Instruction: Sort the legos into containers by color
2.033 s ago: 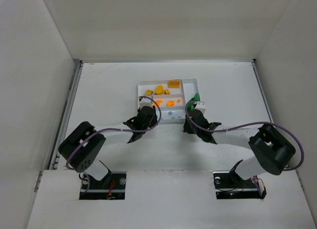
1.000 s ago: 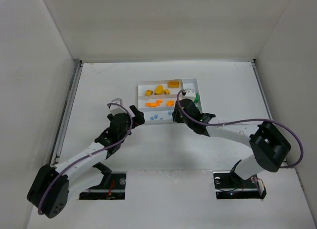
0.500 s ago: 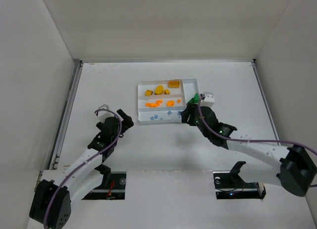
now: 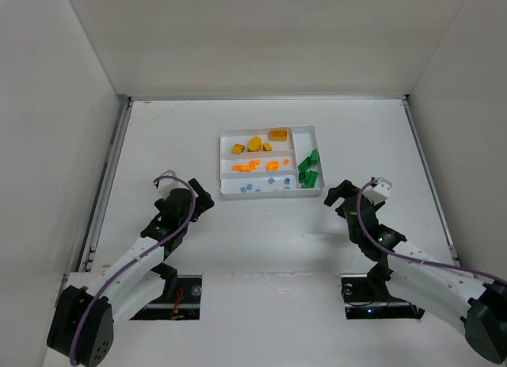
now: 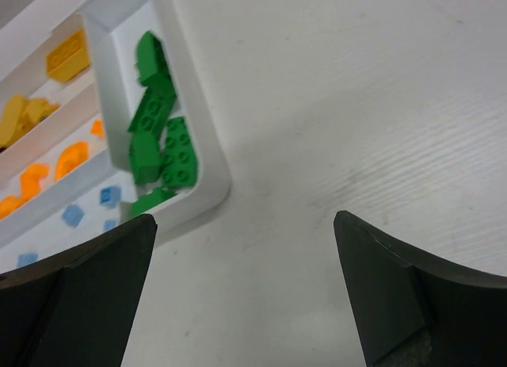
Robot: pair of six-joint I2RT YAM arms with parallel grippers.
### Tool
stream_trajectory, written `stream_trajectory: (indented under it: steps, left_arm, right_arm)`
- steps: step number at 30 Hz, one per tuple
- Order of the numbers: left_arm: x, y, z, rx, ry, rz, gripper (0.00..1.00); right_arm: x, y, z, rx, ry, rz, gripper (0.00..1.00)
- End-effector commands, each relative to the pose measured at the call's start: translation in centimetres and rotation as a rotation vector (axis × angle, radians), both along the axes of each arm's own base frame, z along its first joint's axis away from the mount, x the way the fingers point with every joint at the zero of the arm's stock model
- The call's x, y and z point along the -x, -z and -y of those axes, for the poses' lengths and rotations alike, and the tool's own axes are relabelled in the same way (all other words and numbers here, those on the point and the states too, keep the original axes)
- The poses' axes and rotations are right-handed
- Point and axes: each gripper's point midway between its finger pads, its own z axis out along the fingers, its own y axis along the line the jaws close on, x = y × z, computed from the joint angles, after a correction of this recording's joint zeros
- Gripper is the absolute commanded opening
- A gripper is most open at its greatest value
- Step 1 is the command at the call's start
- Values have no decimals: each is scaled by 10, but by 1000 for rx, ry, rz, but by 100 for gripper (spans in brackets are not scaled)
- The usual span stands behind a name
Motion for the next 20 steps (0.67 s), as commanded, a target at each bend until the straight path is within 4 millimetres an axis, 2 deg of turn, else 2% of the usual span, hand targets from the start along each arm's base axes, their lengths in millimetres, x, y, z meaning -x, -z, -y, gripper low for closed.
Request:
stream_trajectory:
  steps: [1, 6, 20]
  left_arm:
    - [-7, -20, 3, 21, -4, 37, 100]
    - [-6, -11, 8, 26, 12, 4, 100]
    - [-7, -2, 9, 23, 32, -32, 100]
  right_arm:
    - [-4, 3, 22, -58, 111, 31, 100]
    - [-4, 8, 28, -99, 119, 27, 100]
    - [0, 4, 37, -144, 161, 77, 100]
